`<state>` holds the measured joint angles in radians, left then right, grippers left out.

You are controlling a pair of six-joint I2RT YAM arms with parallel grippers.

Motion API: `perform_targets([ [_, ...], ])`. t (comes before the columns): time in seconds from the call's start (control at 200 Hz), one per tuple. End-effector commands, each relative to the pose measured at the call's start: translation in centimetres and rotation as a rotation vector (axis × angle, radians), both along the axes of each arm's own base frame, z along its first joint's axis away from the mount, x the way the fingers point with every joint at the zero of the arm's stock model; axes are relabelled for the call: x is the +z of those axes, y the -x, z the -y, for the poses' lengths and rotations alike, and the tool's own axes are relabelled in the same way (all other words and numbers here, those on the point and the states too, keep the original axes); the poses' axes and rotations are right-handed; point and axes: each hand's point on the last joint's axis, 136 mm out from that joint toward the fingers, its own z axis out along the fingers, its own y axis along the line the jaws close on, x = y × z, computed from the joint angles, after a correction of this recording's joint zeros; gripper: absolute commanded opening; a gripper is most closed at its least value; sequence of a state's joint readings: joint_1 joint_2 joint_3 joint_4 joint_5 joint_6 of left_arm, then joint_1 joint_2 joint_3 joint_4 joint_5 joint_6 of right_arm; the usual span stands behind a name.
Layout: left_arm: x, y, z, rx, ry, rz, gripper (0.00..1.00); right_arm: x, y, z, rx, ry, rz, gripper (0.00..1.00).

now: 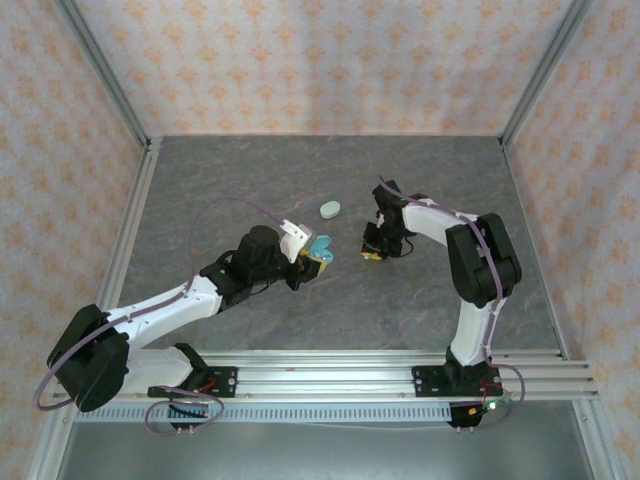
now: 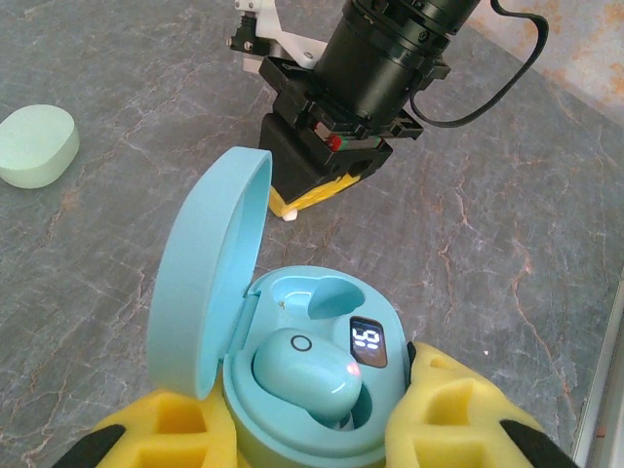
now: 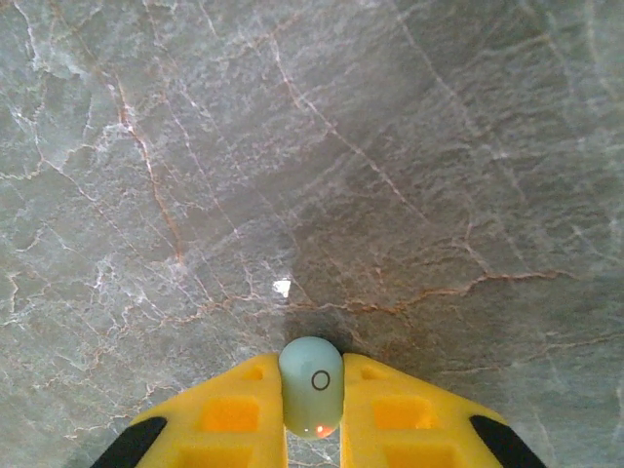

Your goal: Insert wireless bluetooth earbuds into charging case

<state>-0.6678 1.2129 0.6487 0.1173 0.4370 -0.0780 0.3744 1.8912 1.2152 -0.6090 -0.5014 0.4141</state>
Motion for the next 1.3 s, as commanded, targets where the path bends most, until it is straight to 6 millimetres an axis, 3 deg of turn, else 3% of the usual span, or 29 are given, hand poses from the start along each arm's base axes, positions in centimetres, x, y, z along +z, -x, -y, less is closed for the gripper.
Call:
perform_targets([
  [0.0,2.0,-0.2,0.7,-0.023,0.023,0.056,0.08,2.4,-0.2,0.6,0.007,0.028,0.056,0.16],
  [0.3,3.6,-0.3,0.4,-0.027,0.029,0.121,0.08,10.4,-0.1,0.6,0.017,0.022,0.267,0.14],
  [0.445,5.0,-0.4,0.3,-0.027,0.034,0.164,0.08,15.3,1.1,-1.0,0.092,0.001,0.400,0.13],
  [0.751,8.7,-0.4,0.2,-0.029,0.078,0.257,0.08,23.3,4.7,-4.6,0.211,-0.145,0.670,0.09],
  [1.036,9.9,-0.2,0.5,-0.044,0.120,0.276,0.08,25.6,8.2,-6.7,0.324,-0.258,0.817,0.09],
  [1.291,11.1,0.3,1.8,-0.105,0.173,0.261,0.08,25.8,8.7,-8.2,0.403,-0.280,0.844,0.10],
])
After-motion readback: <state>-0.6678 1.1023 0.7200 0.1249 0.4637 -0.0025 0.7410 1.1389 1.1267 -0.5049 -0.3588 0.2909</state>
